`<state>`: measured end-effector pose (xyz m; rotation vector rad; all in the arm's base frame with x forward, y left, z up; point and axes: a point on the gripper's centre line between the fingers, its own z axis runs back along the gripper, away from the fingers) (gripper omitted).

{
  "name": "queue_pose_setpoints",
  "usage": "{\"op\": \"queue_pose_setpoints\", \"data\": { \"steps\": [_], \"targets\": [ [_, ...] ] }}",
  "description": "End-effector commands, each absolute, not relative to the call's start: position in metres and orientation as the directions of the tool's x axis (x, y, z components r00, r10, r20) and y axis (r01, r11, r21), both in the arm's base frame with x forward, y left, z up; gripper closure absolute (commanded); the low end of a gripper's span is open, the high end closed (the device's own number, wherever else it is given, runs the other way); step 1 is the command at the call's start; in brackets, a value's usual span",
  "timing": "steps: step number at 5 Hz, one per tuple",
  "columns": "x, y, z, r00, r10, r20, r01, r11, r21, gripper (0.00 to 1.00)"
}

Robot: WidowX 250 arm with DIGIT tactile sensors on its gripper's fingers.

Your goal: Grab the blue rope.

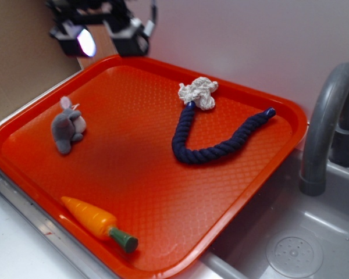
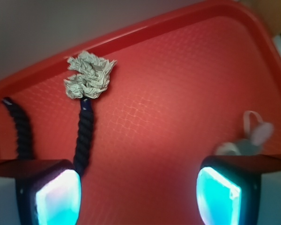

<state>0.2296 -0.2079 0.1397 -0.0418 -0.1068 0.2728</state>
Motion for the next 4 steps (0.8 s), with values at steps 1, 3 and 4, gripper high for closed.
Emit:
{"op": "queue_pose_setpoints", "data": {
  "steps": [1, 3, 4],
  "targets": [
    [0.254, -0.247, 0.098, 0.978, 0.187, 0.091, -0.178, 0.979, -0.099, 0.00],
    [0.263, -0.280, 0.067, 0.988, 0.139, 0.060, -0.133, 0.986, -0.099, 0.00],
    [0.261, -0.288, 0.053, 0.992, 0.117, 0.044, -0.115, 0.992, -0.059, 0.00]
  ]
}}
